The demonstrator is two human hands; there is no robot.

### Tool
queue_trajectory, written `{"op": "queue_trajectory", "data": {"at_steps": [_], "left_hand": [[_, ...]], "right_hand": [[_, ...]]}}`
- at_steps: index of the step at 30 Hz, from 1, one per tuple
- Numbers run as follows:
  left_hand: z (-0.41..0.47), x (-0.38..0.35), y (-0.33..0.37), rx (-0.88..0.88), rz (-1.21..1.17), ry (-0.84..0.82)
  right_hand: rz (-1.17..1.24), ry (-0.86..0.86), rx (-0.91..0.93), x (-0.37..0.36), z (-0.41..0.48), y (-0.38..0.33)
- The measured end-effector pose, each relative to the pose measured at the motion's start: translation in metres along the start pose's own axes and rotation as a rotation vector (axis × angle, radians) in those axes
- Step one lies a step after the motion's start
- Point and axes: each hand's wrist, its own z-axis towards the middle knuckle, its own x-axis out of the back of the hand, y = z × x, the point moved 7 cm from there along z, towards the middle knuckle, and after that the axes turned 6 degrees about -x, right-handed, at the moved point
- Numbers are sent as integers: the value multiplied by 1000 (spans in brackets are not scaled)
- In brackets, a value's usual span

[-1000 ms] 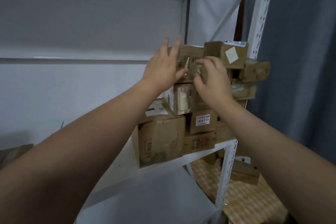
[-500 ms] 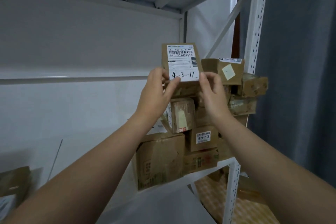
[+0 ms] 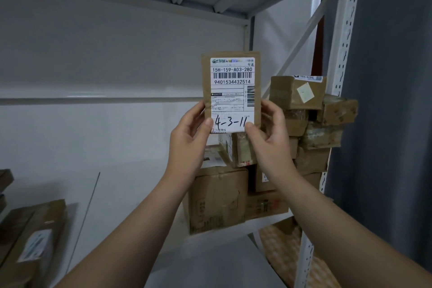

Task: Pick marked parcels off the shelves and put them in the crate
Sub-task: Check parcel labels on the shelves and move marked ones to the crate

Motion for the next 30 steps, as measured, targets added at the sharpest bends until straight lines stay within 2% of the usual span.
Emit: {"op": "queue_trajectory", "data": {"at_steps": [7, 12, 18, 22, 28, 30], "left_hand": [[-18, 36, 15, 36, 130, 37], [-57, 95, 28, 43, 446, -41], [-100, 192, 43, 104, 705, 83], [-120, 236, 55, 138, 923, 53], [-127, 293, 68, 89, 1517, -41], [-124, 307, 69, 60, 1630, -94]], "right_hand": [[-90, -91, -14, -31, -9, -9], [-117, -380, -23, -94, -44, -11], [-162, -541, 31, -182, -94, 0], [-94, -546, 56, -230, -122, 3], [-97, -513, 23, -284, -154, 15], [-127, -506, 4, -296, -159, 17]]}}
